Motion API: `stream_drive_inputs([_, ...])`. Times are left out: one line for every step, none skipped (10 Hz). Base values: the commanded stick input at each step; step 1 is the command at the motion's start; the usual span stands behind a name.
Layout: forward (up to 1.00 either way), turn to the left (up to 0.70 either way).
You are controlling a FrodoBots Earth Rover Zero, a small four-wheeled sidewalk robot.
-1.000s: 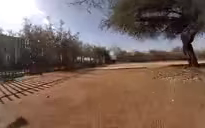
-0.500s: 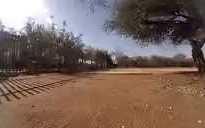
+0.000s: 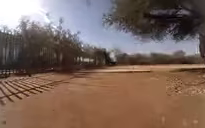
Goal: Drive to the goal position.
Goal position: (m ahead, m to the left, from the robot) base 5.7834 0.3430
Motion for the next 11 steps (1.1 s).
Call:
stream_drive_inputs([1.0, 0.0])
stream_drive_inputs([1.0, 0.0])
stream_drive_inputs([1.0, 0.0])
stream_drive_inputs([1.0, 0.0])
stream_drive_inputs([1.0, 0.0])
stream_drive_inputs([1.0, 0.0])
stream_drive_inputs([1.0, 0.0])
stream_drive_inputs([1.0, 0.0])
stream_drive_inputs([1.0, 0.0])
stream_drive_inputs([1.0, 0.0])
stream_drive_inputs([1.0, 0.0])
